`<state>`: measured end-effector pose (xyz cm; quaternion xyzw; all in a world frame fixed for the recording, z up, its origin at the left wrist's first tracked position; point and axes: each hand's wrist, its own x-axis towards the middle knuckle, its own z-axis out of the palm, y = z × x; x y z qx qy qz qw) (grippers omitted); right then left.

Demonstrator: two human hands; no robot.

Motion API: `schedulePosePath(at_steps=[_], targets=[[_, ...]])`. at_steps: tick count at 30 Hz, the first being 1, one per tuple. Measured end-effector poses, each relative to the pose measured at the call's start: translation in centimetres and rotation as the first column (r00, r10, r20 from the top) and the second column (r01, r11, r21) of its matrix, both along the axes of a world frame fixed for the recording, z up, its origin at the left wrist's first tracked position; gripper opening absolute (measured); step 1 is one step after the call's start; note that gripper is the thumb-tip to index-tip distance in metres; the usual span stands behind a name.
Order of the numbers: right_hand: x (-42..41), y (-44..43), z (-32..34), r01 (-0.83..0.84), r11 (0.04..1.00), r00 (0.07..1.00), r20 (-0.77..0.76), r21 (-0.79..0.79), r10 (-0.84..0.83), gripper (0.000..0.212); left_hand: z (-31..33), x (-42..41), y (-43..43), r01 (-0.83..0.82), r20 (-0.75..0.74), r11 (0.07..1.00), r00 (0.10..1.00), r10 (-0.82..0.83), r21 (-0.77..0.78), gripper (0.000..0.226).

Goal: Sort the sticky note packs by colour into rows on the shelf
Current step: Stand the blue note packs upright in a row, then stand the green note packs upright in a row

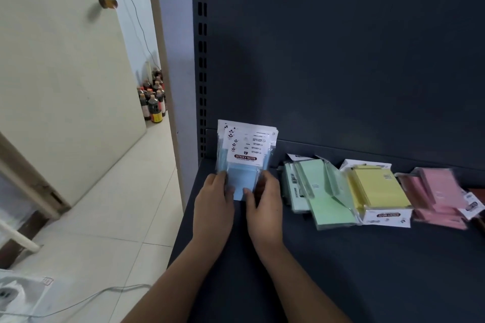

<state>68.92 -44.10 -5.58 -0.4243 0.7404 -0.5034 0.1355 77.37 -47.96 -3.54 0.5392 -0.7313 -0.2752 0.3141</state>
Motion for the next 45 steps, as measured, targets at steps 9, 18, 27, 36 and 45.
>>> schedulePosePath(at_steps=[9, 18, 27, 36, 45], targets=[[-0.2, 0.6, 0.2, -0.014, 1.0, 0.997, 0.082, 0.008, 0.013, 0.05, 0.2, 0.6, 0.0, 0.03, -0.051, 0.999, 0.998, -0.029, 0.022, 0.039], [-1.3, 2.4, 2.3, 0.005, 0.999, 1.0, 0.026, -0.041, -0.004, 0.044, 1.9, 0.4, 1.8, -0.009, -0.113, 0.996, 0.994, -0.002, -0.092, 0.038], [-4.4, 6.8, 4.8, 0.12, 0.974, 0.982, -0.124, -0.193, -0.146, 0.034, 2.4, -4.3, 4.8, 0.404, -0.273, 0.914, 0.875, -0.4, -0.045, 0.012], [-7.4, 11.4, 4.3, 0.382, 0.912, 0.9, -0.165, -0.147, -0.404, 0.022, 2.6, -8.4, 5.9, 0.556, -0.321, 0.821, 0.807, -0.495, 0.129, 0.035], [-10.4, 9.1, 3.6, 0.265, 0.958, 0.912, -0.352, 0.107, -0.213, 0.048, 2.9, -10.1, 6.4, 0.555, -0.372, 0.786, 0.814, -0.446, 0.273, 0.038]])
